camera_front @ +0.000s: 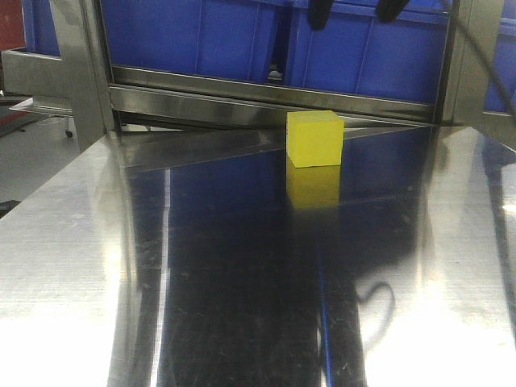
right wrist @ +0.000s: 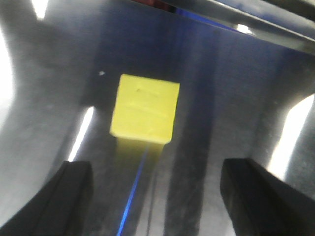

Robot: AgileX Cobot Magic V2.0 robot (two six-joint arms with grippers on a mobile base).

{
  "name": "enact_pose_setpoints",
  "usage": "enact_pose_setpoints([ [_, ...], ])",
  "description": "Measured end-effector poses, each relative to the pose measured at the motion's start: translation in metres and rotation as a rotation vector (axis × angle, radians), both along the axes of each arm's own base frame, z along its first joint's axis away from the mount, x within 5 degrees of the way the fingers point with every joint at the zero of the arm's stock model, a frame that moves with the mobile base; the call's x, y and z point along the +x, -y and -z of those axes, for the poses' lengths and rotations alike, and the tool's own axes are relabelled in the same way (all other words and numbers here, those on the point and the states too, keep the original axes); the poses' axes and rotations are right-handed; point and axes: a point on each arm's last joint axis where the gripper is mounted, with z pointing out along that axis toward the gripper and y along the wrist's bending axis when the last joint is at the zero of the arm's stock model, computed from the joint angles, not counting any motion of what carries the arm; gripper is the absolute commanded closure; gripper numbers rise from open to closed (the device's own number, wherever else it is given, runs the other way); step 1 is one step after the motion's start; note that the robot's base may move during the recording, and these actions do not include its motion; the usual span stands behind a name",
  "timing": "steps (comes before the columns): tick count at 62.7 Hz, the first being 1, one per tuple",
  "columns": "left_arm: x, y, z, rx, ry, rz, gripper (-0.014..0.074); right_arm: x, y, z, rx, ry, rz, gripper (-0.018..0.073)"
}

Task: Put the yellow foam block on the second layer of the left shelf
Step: 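Lower the open right gripper around the yellow foam cube and close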

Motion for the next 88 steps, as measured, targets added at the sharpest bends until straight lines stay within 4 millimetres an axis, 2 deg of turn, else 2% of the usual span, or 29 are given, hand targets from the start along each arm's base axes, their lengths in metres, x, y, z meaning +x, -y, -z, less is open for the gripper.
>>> enact_pose_setpoints([
  [15,0.000,0.000,0.000,0.000,0.000,0.000,0.0460,0.039,-0.018,0.032,0.000,-0.040,0.055,-0.0043],
  [31,0.000,0.000,0.000,0.000,0.000,0.000,0.0460,0.056,-0.026,0.068,0.000,-0.068,0.074,-0.0043],
  [40,0.000,0.000,0.000,0.000,0.000,0.000,0.0460,0.063,-0.030,0.084,-0.002,-0.074,0.072,-0.0043],
  [65,0.000,0.000,0.000,0.000,0.000,0.000,0.0460,0.073,-0.034,0.104,-0.002,-0.062,0.065,-0.0043],
  [78,0.000,0.000,0.000,0.000,0.000,0.000,0.0460,0.077,-0.036,0.123,-0.020,-0.092,0.065,-0.0039],
  [83,0.000,0.000,0.000,0.000,0.000,0.000,0.0460,0.078,-0.036,0.126,-0.023,-0.097,0.066,-0.0005],
  [88,0.000,0.000,0.000,0.000,0.000,0.000,0.0460,0.078,-0.036,0.127,-0.023,-0.097,0.065,0.0082],
])
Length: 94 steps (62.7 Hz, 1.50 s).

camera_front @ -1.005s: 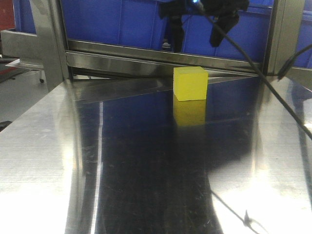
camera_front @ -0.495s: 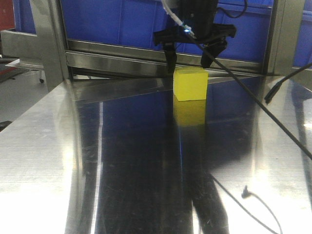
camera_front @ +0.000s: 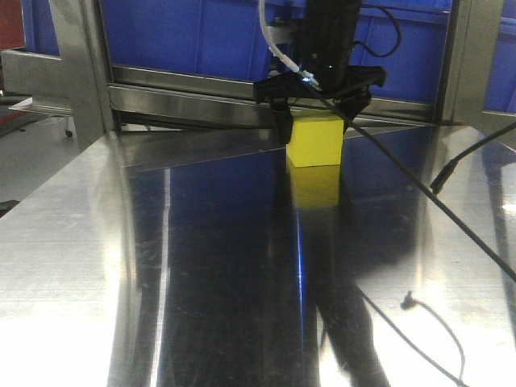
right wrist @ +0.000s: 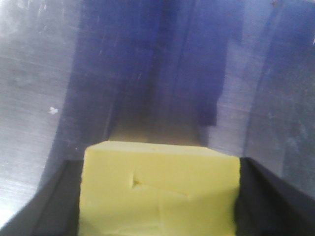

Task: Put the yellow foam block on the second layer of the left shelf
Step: 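Lower the open right gripper around the yellow foam cube and close, then lift the yellow foam cube off the table with the right gripper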

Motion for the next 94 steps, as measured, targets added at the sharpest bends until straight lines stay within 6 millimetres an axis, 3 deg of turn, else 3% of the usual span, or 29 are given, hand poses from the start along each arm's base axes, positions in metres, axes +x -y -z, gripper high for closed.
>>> enact_pose_setpoints([
  [11,0.000,0.000,0.000,0.000,0.000,0.000,0.0460,0.000,0.000,-0.001,0.001,0.003,0.000,0.0270],
  [25,0.000,0.000,0.000,0.000,0.000,0.000,0.0460,-0.004,0.002,-0.007,-0.005,-0.016,0.005,0.0273],
  [41,0.000,0.000,0.000,0.000,0.000,0.000,0.0460,-0.020,0.009,-0.052,0.016,0.025,0.011,0.0273],
  [54,0.000,0.000,0.000,0.000,0.000,0.000,0.0460,-0.039,0.018,-0.062,0.034,0.063,-0.004,0.0273],
  [69,0.000,0.000,0.000,0.000,0.000,0.000,0.0460,-0.081,0.035,-0.070,0.075,0.158,-0.040,0.0273],
  [79,0.000,0.000,0.000,0.000,0.000,0.000,0.0460,-0.125,0.056,-0.080,0.118,0.266,-0.067,0.0273],
  [94,0.000,0.000,0.000,0.000,0.000,0.000,0.0460,-0.186,0.107,-0.077,0.125,0.308,-0.011,0.0273],
])
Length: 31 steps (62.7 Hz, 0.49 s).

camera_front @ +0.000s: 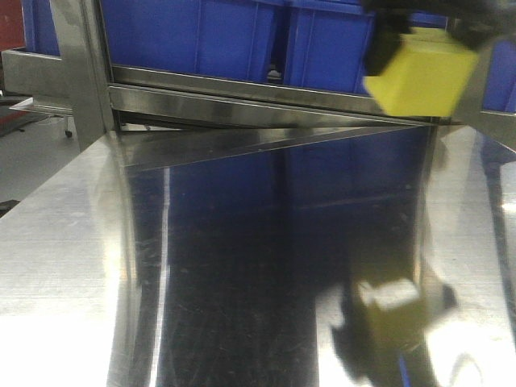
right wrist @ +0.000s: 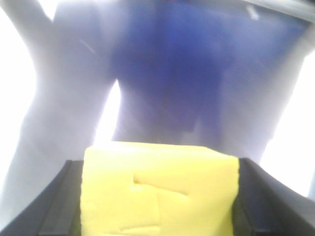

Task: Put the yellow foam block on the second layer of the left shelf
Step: 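Lift the yellow foam cube off the table with the right gripper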

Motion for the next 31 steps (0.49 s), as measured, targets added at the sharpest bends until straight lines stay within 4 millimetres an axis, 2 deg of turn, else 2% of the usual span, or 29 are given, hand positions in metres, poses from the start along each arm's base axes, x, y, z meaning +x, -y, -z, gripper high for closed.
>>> enact_pose_setpoints([
  [13,0.000,0.000,0.000,0.000,0.000,0.000,0.0460,-0.053,0.049,0.001,0.004,0.034,0.109,0.0273],
  [19,0.000,0.000,0.000,0.000,0.000,0.000,0.0460,-0.076,0.062,0.000,0.008,0.059,0.142,0.0273],
  [31,0.000,0.000,0.000,0.000,0.000,0.000,0.0460,-0.137,0.083,0.005,0.029,0.152,0.187,0.0273],
])
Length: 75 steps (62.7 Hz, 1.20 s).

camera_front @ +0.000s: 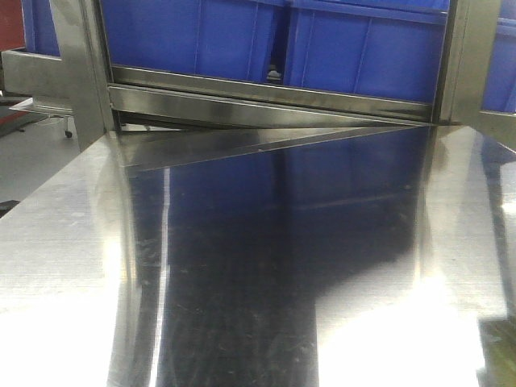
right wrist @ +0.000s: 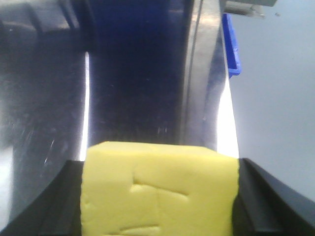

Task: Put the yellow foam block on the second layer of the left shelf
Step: 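Lift the yellow foam cube off the table with the right gripper, then drive the base away from the table holding the cube in the right gripper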

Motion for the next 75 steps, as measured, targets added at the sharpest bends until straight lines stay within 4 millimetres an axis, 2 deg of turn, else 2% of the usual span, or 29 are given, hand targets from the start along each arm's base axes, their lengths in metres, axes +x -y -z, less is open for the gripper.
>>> enact_pose_setpoints([
  [9,0.000,0.000,0.000,0.000,0.000,0.000,0.0460,-0.038,0.008,0.001,-0.009,0.082,0.007,0.0273],
  [20,0.000,0.000,0.000,0.000,0.000,0.000,0.0460,-0.079,0.021,-0.012,-0.080,0.237,0.036,0.0273],
  [32,0.000,0.000,0.000,0.000,0.000,0.000,0.0460,-0.105,0.028,-0.020,-0.092,0.364,0.055,0.0273],
  [40,0.000,0.000,0.000,0.000,0.000,0.000,0.0460,-0.110,0.029,-0.021,-0.088,0.394,0.056,0.0273],
  [75,0.000,0.000,0.000,0.000,0.000,0.000,0.0460,-0.110,0.029,-0.022,-0.089,0.401,0.056,0.0273],
])
